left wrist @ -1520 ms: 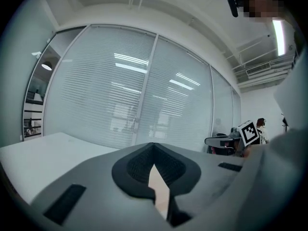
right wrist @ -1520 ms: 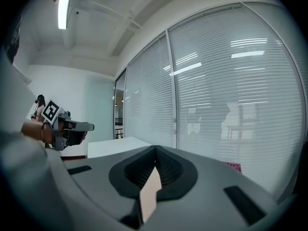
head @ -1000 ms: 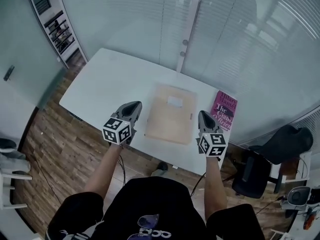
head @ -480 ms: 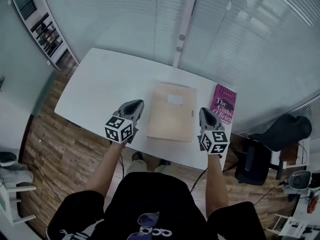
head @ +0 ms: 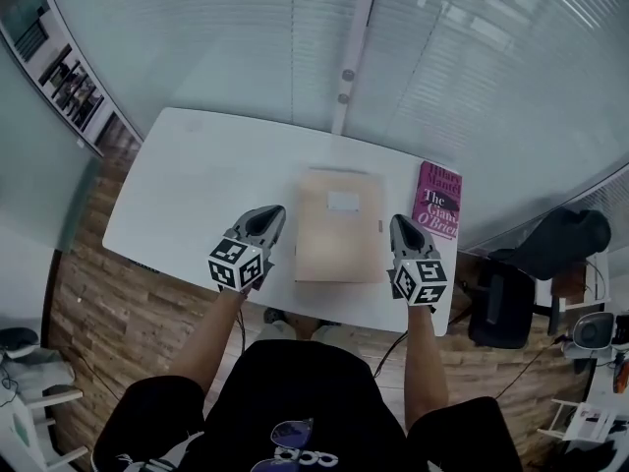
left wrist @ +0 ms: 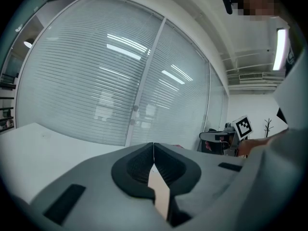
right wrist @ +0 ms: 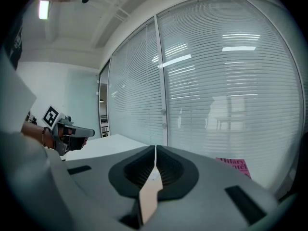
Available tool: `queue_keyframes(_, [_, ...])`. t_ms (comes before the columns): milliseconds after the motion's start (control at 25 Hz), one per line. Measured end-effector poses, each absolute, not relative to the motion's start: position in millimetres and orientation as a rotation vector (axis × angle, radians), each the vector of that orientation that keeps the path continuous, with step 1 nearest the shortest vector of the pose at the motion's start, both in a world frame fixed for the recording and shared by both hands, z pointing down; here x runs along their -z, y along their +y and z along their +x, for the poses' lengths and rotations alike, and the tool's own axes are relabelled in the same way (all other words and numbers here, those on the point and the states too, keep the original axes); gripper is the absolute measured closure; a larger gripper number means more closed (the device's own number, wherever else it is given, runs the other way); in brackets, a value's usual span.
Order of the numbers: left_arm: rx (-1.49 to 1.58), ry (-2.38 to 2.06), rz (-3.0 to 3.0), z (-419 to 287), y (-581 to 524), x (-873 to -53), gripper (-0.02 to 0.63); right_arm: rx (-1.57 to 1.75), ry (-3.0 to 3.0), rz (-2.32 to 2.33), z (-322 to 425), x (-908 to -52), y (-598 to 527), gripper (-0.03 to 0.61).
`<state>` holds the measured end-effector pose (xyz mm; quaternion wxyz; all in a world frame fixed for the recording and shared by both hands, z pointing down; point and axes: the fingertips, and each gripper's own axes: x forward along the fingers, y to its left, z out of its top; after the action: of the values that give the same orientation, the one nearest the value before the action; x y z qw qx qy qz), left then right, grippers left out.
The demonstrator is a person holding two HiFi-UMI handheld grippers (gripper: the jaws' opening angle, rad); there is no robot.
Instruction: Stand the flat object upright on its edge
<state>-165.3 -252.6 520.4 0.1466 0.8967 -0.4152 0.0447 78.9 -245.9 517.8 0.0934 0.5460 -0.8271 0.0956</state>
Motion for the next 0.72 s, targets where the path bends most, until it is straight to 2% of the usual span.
queue_keyframes(160, [-0.144, -1.153, 2.579, -161, -256, -530, 0.590, -0.319, -2.494, 1.567, 74, -522, -252, 0.553])
queue_keyframes(200, [-0.149, -1.138, 2.572, -160, -257, -533, 0.563, -0.337, -2.507, 1.537, 72, -525, -253, 0.540])
queue_keyframes(240, [-0.162, -1.121, 2.561, -158, -258, -537, 0.483, -0.363, -2.520, 1.501, 69, -529, -254, 0.453])
queue_keyframes(280, [-0.180, -1.103, 2.549, -155, -259, -542, 0.430, -0.392, -2.528, 1.464, 67, -535, -255, 0.368])
queue_keyframes(360, [-0.219, -1.069, 2.523, -150, -260, -552, 0.343, -0.442, -2.529, 1.407, 66, -547, -256, 0.314])
queue_keyframes(520, [-0.255, -1.027, 2.471, -144, -260, -570, 0.291, -0.523, -2.497, 1.350, 70, -572, -258, 0.285])
queue_keyframes(720, [-0.271, -0.999, 2.377, -139, -260, -604, 0.291, -0.652, -2.449, 1.312, 80, -608, -259, 0.284])
